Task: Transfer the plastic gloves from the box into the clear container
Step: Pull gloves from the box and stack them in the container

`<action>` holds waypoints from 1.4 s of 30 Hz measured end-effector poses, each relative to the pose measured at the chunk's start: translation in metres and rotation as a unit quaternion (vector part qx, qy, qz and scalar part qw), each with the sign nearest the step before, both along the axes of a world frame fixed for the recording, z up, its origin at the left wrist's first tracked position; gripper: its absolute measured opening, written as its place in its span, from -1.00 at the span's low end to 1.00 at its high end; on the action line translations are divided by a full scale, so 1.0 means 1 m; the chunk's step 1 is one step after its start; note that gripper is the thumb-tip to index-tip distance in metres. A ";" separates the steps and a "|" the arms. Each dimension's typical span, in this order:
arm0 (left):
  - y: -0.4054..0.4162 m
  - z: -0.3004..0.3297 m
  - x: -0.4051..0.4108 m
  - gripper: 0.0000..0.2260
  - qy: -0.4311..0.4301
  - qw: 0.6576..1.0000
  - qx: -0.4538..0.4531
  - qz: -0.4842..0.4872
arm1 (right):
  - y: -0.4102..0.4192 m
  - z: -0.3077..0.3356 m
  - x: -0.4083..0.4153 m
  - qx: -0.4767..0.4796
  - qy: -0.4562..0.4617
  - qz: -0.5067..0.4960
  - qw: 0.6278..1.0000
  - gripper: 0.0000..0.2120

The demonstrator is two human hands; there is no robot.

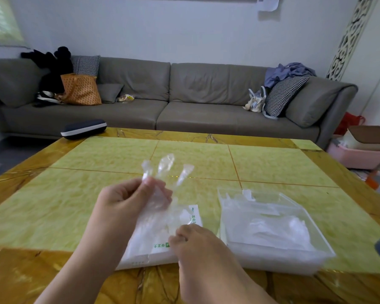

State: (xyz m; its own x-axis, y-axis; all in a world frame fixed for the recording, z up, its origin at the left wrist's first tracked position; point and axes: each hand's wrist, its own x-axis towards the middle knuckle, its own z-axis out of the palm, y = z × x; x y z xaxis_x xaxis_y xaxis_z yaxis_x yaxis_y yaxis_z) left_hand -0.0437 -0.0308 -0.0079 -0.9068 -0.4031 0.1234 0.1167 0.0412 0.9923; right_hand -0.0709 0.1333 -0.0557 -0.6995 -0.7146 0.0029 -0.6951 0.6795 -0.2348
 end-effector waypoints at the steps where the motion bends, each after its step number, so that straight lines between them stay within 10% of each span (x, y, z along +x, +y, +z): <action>1: -0.001 0.002 0.000 -0.71 0.003 0.998 0.069 -0.004 | 0.000 0.000 0.000 0.003 -0.003 -0.003 1.000 -0.59; 7: -0.003 0.008 0.000 -0.68 -0.017 0.954 0.298 -0.003 | 0.008 0.010 -0.003 -0.179 -0.143 -0.091 0.969 -0.45; 12: 0.003 0.005 0.000 -0.62 -0.023 0.917 0.394 -0.052 | 0.017 0.024 -0.007 -0.502 -0.458 -0.063 0.730 -0.56; 15: 0.011 0.004 0.001 -0.61 -0.042 0.909 0.409 -0.073 | 0.014 0.022 -0.007 -0.491 -0.443 -0.133 0.739 -0.48; 20: 0.001 -0.005 -0.002 -0.54 -0.016 0.898 0.435 -0.065 | 0.015 0.024 -0.010 -0.546 -0.327 -0.181 0.750 -0.91; 25: 0.010 -0.008 0.003 -0.62 -0.091 0.983 0.111 -0.118 | 0.025 0.033 -0.014 -0.526 -0.276 -0.180 0.784 -0.84; 39: 0.011 -0.016 -0.001 -0.87 -0.050 0.994 0.100 -0.010 | 0.051 0.041 -0.031 -0.684 -0.326 -0.185 0.626 -0.56; 42: 0.001 -0.016 -0.001 -0.90 -0.065 0.995 0.079 0.009 | 0.049 0.041 -0.034 -0.673 -0.296 -0.207 0.646 -0.63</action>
State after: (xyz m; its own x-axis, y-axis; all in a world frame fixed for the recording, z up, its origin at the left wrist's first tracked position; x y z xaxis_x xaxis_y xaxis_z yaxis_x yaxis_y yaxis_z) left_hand -0.0449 -0.0296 -0.0235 -0.9036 -0.4240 -0.0604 -0.0118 -0.1165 0.9931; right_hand -0.1045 0.1828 -0.0149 -0.9930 -0.0951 0.0705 -0.0368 -0.3178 -0.9474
